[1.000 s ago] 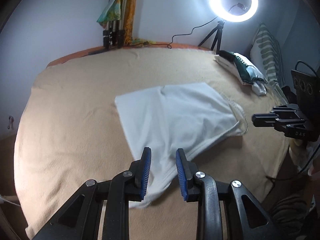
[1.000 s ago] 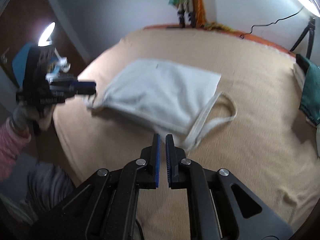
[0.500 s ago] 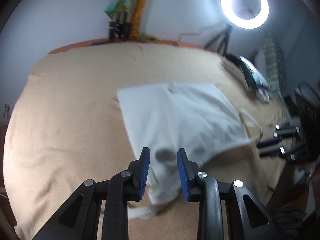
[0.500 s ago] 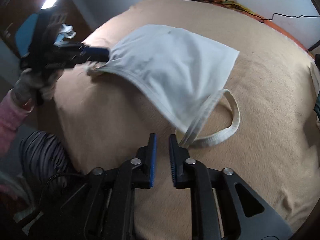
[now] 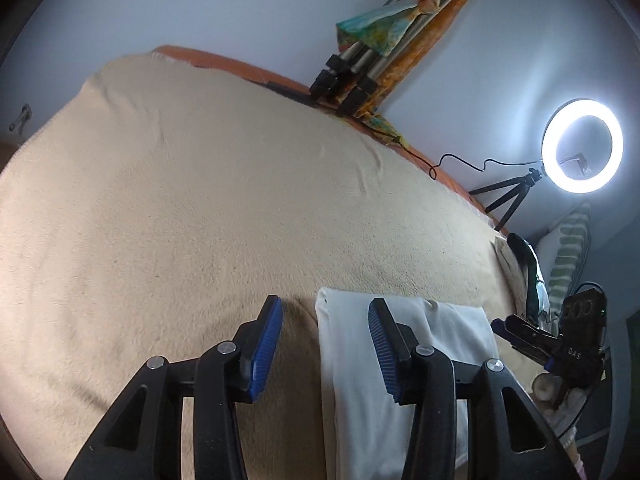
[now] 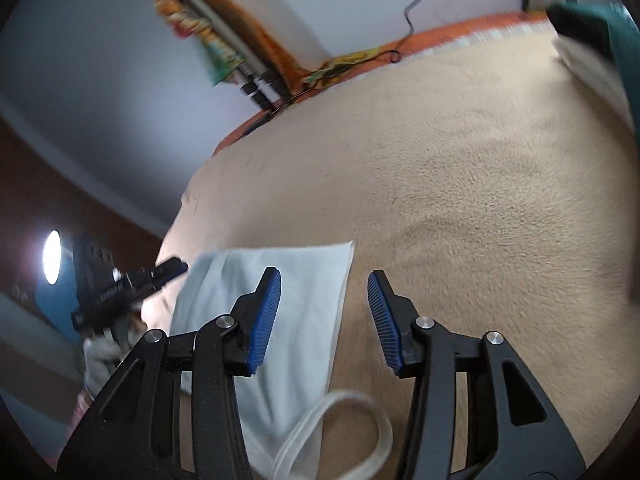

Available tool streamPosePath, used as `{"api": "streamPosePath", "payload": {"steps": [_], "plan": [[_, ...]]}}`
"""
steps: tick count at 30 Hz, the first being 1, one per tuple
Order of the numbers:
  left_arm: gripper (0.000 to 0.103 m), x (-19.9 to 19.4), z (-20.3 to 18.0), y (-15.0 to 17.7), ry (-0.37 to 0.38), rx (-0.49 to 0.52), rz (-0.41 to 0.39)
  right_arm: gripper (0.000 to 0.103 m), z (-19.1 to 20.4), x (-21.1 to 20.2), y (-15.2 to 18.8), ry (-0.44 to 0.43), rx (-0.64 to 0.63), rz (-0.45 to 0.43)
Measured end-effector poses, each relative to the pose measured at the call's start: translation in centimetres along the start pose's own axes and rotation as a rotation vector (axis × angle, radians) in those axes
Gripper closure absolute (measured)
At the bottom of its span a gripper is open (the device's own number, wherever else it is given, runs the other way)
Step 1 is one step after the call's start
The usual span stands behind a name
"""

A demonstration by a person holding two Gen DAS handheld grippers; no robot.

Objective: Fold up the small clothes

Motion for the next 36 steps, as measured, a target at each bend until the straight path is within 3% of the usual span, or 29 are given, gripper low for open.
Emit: {"api": "streamPosePath", "payload": {"steps": [4,6,8,13,20,25,28,30,33,36], "plan": [[0.064,1.0,0.0,-0.1,0.024,-0.022,0.014,0.055,0.5,1.4,0.5,-0.017,0.045,0.01],[0.075,1.3,-0.1,-0.2,0.026,-0.019,0.011,0.056,0.8,1.7,0.0,-0.02,0.036,0.01],[0.083,1.3,-0.2,0.0,0.032,-0.015,0.007,0.075,1.0,1.8,-0.2,-0.031,0.031,0.018],[0.102,0.8,-0.8,0.2,0.012,0.021,-0.038,0.093,0.9,3.2,-1.0,-0.013,0.001,0.029],[0.103,0.4,-0.8,0.2,-0.037,0.035,-0.101,0.099,1.4,2.3,-1.3,0.074,-0.072,0.0],[0.102,0.7,-0.8,0.2,-0.072,0.056,-0.1,0.099,1.0,3.1,-1.5,0.128,-0.071,0.02],[0.102,-0.1,-0.8,0.2,-0.122,0.09,-0.129,0.099,0.7,2.6,-1.3,0.227,-0.081,0.048],[0.09,-1.2,-1.1,0.6,-0.116,0.112,-0.128,0.099,1.5,1.2,-1.2,0.222,-0.103,0.023],[0.086,-3.0,-2.3,2.1,-0.114,0.203,-0.124,0.099,4.1,-0.8,-0.5,0.22,-0.231,0.03],[0.086,-4.2,-3.3,5.1,-0.124,0.309,-0.071,0.099,6.1,-1.6,1.0,0.194,-0.331,0.109]]}}
Point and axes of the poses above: each gripper's, at about its wrist camera, not at the fingertips, and x roughly the way its jaws point, z to its left, y to its underside, the point moved 6 cm from there along x, roughly the way its jaws point, and after that the axes turned 14 degrees about -x, right-handed, at the moved point
